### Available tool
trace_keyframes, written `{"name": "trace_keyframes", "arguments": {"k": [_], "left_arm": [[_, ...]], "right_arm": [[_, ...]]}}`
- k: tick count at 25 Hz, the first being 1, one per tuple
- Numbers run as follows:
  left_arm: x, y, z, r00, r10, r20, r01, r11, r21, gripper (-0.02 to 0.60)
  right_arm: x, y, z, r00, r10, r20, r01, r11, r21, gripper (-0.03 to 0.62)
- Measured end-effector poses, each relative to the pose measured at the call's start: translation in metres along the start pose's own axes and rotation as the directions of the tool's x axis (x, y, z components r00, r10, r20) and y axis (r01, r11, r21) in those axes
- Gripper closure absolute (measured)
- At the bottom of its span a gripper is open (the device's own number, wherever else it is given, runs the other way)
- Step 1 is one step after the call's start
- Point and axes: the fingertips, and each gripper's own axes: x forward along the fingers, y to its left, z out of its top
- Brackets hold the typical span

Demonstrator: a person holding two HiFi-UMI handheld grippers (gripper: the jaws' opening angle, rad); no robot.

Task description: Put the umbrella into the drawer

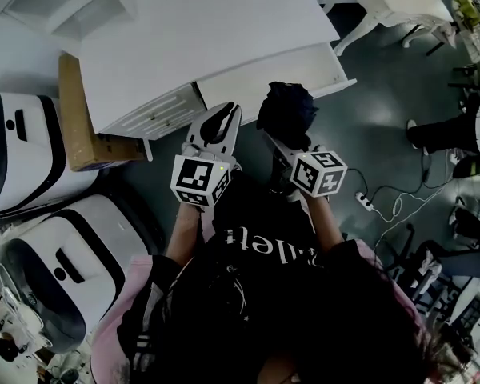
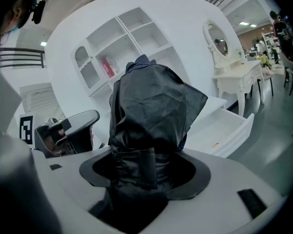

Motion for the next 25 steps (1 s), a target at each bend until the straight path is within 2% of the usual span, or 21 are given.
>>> {"name": "trace_keyframes", "arguments": {"k": [8,15,18,21,25], "left_arm": [[0.020,0.005,-0.007,1.000,0.002,-0.026,-0.003,1.000,-0.017,0.535],[0.068,0.026,-0.005,0.995,0.099,-0.024,-0.100,0.995,-0.026,0.535],[0.095,0.037,0.001,0.989,0.144,-0.015,-0.145,0.989,-0.032,0.535],[0.123,0.046,0.006,0.982,0.186,-0.012,-0.187,0.982,-0.033,0.535],[0.150,0.053,0.009,0.971,0.240,-0.020,-0.241,0.970,-0.043,0.535]], "right_arm": [[0.018,-0.035,0.022,1.000,-0.027,-0.015,0.027,1.000,-0.001,0.278],[0.053,-0.086,0.057,0.997,0.003,-0.073,-0.008,0.998,-0.067,0.278],[0.076,-0.111,0.071,0.991,0.021,-0.132,-0.040,0.989,-0.139,0.278],[0.101,-0.138,0.079,0.970,0.044,-0.240,-0.110,0.956,-0.270,0.278],[0.130,-0.172,0.079,0.906,0.059,-0.420,-0.264,0.853,-0.449,0.278]]}}
